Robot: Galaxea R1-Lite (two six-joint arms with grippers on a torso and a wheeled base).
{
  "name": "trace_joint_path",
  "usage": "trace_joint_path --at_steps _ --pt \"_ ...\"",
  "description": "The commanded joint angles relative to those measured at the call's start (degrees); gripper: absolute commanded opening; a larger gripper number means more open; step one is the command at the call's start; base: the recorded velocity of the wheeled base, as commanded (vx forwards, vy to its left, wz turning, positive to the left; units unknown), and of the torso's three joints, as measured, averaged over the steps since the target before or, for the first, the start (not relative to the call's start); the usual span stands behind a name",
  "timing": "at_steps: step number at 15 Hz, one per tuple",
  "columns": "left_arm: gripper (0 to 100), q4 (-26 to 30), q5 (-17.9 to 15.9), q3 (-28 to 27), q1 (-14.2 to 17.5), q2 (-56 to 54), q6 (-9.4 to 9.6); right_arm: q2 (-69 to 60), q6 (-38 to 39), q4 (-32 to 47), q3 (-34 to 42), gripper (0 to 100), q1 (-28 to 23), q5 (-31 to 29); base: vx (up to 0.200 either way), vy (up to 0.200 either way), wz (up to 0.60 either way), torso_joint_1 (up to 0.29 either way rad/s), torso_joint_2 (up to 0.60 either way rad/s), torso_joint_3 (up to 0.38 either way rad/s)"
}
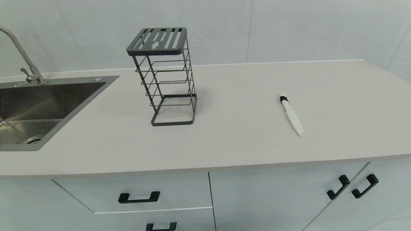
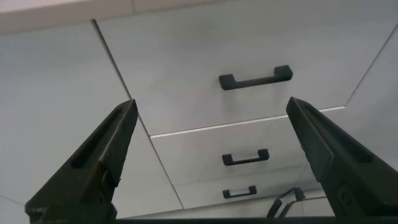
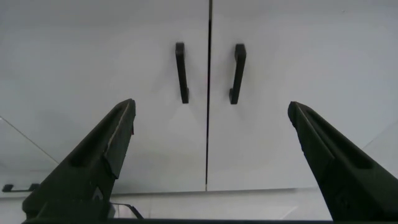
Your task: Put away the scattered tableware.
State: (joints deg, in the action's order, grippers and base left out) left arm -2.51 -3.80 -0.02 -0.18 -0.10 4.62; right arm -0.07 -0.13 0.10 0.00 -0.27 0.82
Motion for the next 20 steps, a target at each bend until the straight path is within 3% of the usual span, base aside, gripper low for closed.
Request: trace_joint_path --at_steps 1,4,8,20 --pt "100 0.0 0.1 0.0 0.0 0.1 -0.05 0.1 0.0 0.0 0.0 100 0.0 0.0 0.000 0.000 0.00 0.163 -0.50 -0.217" --pt "100 0.1 0.2 0.0 0.0 0.1 -0.23 0.1 0.0 0.0 0.0 100 0.0 0.0 0.000 0.000 0.00 0.396 -0.49 -0.230" --pt "100 -0.2 0.3 -0.1 0.0 0.1 -3.39 0.1 0.0 0.0 0.0 100 0.0 0.0 0.000 0.000 0.00 0.304 -0.50 -0.240" --pt "100 -0.1 0.2 0.0 0.0 0.1 -2.69 0.1 0.1 0.0 0.0 100 0.0 -0.1 0.000 0.000 0.00 0.292 -0.56 -0.267"
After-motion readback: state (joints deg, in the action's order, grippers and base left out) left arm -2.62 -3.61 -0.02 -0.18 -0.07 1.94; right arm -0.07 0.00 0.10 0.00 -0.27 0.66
